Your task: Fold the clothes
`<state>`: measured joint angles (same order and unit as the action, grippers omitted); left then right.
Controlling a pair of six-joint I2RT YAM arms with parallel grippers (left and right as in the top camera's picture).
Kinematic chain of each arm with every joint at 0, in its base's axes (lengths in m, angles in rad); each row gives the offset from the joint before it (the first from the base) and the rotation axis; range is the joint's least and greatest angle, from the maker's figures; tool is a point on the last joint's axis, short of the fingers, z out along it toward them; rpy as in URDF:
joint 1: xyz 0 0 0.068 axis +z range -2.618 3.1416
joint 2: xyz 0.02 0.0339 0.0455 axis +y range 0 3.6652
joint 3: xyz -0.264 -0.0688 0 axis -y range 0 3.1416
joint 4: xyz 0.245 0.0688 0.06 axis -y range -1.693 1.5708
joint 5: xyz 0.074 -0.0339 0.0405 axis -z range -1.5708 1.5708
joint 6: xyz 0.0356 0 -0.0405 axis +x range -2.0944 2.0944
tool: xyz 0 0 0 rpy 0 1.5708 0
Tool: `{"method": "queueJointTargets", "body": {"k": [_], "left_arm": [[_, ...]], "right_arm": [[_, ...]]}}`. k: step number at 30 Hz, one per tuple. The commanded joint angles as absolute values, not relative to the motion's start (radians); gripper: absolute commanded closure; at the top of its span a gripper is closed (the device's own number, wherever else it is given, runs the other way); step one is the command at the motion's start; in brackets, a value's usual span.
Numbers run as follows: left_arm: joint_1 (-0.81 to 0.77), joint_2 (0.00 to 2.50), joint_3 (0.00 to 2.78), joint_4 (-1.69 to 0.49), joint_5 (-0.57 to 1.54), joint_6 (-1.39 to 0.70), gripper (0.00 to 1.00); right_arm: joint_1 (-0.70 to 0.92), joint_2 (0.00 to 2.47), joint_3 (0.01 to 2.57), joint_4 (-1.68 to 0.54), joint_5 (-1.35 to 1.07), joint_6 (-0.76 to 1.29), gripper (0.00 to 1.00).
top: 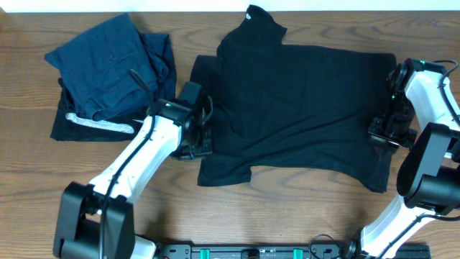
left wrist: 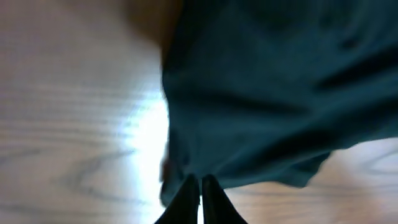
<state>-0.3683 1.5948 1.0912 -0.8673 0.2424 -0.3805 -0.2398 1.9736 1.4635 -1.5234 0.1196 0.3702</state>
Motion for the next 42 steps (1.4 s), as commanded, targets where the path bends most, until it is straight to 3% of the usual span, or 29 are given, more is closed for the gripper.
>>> {"method": "queueJointTargets", "body": {"k": [1,14,25,42], "left_arm": [[-0.367,1.588,1.102,-0.846,0.298,-0.362,0.94],[-0.499,1.734,1.083,-0.757,0.347,-0.349,0.94],[-0.499,1.864,1.083,-0.81,0.348,-0.35,0.94],[-0.499,1.851,1.095,-0.83,0.348,-0.337,0.94]], "right_arm": [[-0.236,1.964,1.466,-1.509,0.102,0.363,0.99],[-0.263,1.964,1.267,-1.261,0.101,0.404,0.99],[-0.326,1.966,1.186,-1.109,0.15,0.408,0.99],[-0.466,1.966,1.182,-0.827,0.152,0.304,0.99]]}}
